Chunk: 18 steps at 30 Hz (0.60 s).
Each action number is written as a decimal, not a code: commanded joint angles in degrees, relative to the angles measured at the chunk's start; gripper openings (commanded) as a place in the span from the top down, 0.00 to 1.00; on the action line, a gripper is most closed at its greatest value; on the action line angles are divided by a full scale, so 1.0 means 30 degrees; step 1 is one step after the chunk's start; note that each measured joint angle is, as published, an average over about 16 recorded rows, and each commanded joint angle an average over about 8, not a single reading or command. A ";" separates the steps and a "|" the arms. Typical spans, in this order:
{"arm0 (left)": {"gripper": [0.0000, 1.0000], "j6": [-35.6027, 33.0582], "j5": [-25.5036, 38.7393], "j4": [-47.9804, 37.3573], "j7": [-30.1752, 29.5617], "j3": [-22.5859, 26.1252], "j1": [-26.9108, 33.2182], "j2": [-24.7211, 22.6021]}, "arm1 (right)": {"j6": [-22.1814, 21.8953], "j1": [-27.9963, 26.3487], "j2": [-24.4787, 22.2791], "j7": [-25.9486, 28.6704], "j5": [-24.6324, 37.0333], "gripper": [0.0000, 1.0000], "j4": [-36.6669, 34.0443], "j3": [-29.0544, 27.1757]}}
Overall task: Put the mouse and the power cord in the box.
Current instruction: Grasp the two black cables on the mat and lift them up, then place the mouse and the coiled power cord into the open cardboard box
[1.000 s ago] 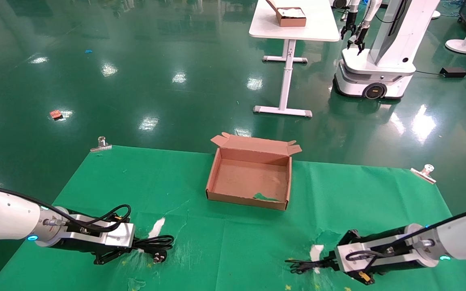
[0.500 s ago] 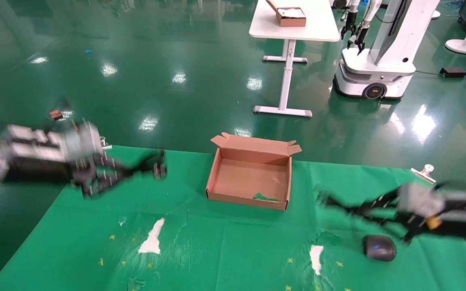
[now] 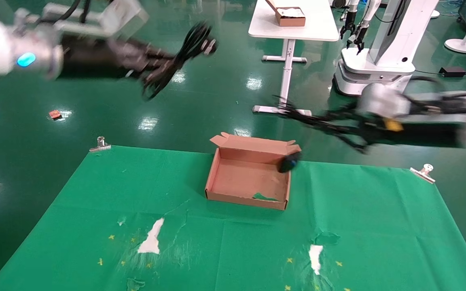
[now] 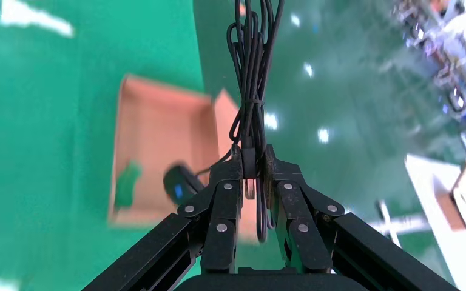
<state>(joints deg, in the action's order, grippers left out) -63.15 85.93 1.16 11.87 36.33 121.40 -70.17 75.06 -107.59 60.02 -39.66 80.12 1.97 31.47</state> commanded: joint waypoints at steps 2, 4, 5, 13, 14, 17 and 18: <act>1.00 0.1411 -0.0372 0.0111 -0.0280 -0.0265 0.0122 -0.0956 | -0.1214 0.0443 0.1617 -0.0046 -0.0369 1.00 -0.0117 -0.0248; 1.00 0.1992 -0.0518 0.0118 -0.0292 -0.0369 0.0110 -0.1326 | -0.3102 0.1183 0.2716 0.0003 -0.0683 1.00 -0.0512 -0.0463; 1.00 0.2182 -0.0572 0.0110 -0.0286 -0.0408 0.0106 -0.1443 | -0.4127 0.1554 0.3191 0.0061 -0.0838 1.00 -0.0713 -0.0569; 1.00 0.1234 -0.0635 -0.0098 -0.0106 -0.0446 0.0042 -0.1129 | -0.9643 0.3783 0.5375 0.0469 -0.1325 1.00 -0.1243 -0.0892; 1.00 0.0900 -0.0593 -0.0129 -0.0076 -0.0415 0.0045 -0.0995 | -0.9817 0.3951 0.5463 0.0480 -0.1255 1.00 -0.1187 -0.0846; 1.00 -0.0081 -0.0482 -0.0192 -0.0006 -0.0334 0.0094 -0.0614 | -0.9954 0.4371 0.5610 0.0526 -0.0933 0.99 -0.0983 -0.0631; 1.00 -0.0365 -0.0462 -0.0197 0.0017 -0.0319 0.0120 -0.0504 | -0.9920 0.4477 0.5627 0.0555 -0.0812 0.98 -0.0912 -0.0550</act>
<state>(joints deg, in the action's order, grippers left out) -63.60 84.28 0.74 11.94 35.19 121.78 -71.96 45.85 -94.58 76.69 -37.81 77.59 -0.76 29.77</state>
